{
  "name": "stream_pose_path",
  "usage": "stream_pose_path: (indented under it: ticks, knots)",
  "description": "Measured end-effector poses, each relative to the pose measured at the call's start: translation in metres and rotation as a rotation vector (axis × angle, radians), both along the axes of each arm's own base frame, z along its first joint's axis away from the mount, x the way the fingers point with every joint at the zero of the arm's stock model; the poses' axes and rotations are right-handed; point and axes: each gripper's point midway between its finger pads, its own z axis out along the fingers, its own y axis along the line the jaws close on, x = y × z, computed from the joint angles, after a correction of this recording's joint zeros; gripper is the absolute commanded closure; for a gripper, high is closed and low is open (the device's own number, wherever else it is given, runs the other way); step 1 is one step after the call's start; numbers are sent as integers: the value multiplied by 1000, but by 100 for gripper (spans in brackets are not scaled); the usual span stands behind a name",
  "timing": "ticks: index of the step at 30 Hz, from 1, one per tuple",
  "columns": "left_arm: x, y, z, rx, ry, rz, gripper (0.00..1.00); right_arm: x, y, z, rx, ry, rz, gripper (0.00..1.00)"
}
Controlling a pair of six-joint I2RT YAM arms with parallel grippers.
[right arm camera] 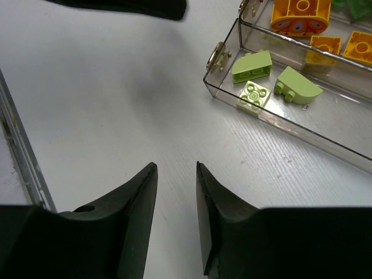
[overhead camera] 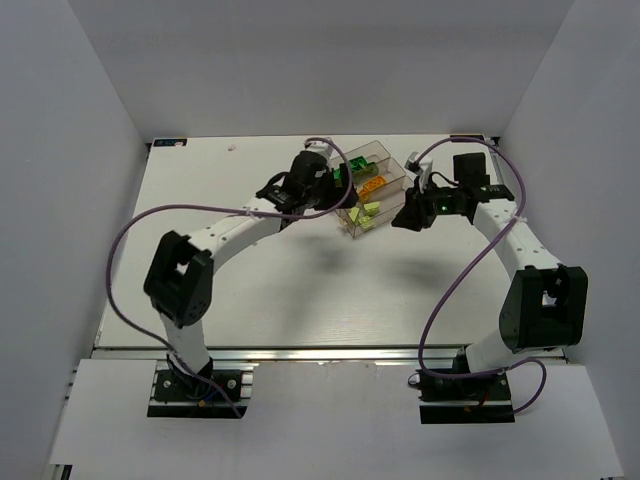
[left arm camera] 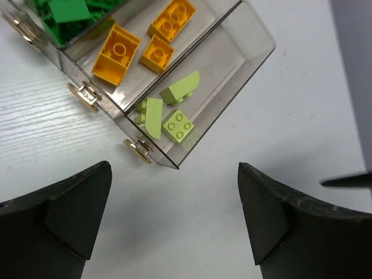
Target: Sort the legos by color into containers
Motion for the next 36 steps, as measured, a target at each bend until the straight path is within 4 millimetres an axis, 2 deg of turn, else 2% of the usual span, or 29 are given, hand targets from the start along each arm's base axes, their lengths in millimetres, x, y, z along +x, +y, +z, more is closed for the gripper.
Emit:
stream_pose_path:
  ticks: [1, 2, 3, 4, 5, 8, 12, 15, 18, 21, 27, 32, 36]
  knots:
    - [-2, 2, 4, -5, -7, 3, 2, 0, 0, 1, -4, 0, -2, 57]
    - [-8, 10, 24, -35, -45, 21, 2, 1, -1, 1, -7, -3, -3, 54]
    - [-13, 15, 33, -49, -64, 30, 2, 2, -1, 2, -11, -7, -5, 45]
    - [-17, 19, 43, -67, -84, 42, 2, 2, -2, 3, -14, -8, -6, 35]
    - [-21, 23, 50, -82, -99, 49, 2, 3, -3, 3, -18, -12, -8, 12]
    - [-37, 42, 54, -102, -115, 89, 2, 4, -5, 3, -35, -19, -16, 10]
    - [-58, 73, 39, -77, -93, 171, 2, 8, -11, 6, -62, -28, -60, 11]
    - [-75, 98, 36, -77, -100, 238, 2, 12, -14, 14, -70, -55, -98, 11]
    - [-91, 122, 45, -102, -132, 297, 2, 14, -15, 24, -60, -83, -116, 11]
    - [-102, 139, 63, -144, -179, 339, 2, 16, -17, 32, -43, -97, -131, 11]
    - [-115, 158, 90, -204, -251, 389, 2, 26, -26, 39, -24, -88, -223, 10]
    - [-116, 162, 94, -210, -261, 398, 2, 35, -40, 50, -32, -119, -321, 10]
    - [-117, 162, 92, -205, -256, 398, 2, 33, -45, 56, -24, -131, -362, 11]
